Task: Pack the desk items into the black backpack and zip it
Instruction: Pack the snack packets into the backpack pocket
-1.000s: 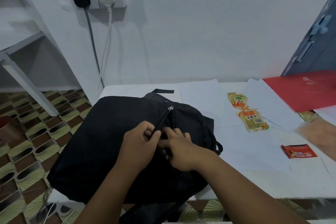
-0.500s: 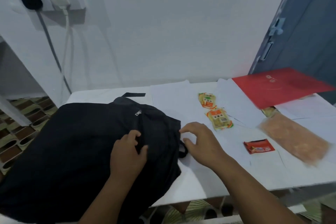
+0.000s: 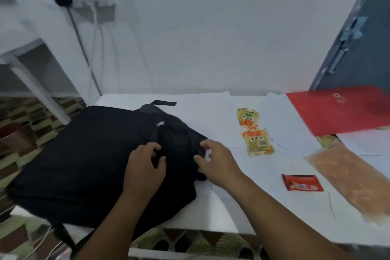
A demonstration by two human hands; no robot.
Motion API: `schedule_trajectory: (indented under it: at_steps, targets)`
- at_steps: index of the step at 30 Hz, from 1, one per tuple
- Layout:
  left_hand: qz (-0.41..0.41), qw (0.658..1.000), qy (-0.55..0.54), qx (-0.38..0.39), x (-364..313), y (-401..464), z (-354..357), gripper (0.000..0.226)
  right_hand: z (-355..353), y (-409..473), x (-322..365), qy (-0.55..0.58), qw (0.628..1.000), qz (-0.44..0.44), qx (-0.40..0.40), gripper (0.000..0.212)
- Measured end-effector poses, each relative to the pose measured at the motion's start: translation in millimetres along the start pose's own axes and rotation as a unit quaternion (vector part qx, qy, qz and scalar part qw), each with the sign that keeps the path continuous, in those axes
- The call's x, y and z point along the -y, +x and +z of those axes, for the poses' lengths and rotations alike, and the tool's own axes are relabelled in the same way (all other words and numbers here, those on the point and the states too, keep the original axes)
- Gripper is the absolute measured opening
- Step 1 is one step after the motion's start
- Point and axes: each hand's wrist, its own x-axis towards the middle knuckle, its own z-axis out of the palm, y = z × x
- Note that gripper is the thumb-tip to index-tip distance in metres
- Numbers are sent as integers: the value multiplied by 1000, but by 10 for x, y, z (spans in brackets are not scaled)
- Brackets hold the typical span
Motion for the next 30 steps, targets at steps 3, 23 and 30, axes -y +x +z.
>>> schedule_trajectory:
  at_steps: [3,23,30]
  targets:
    - [-23,996,71,-52,210,78,-366,30,218,90,208,13,1000,-3,-9,62]
    - [-277,957,60,54,1850,880,-1552,39,636,364,846,314,932,149,-102,13]
    - [-213,973,78,-41,1503,977,-1768,39,66,198,960,439,878,179,-69,19]
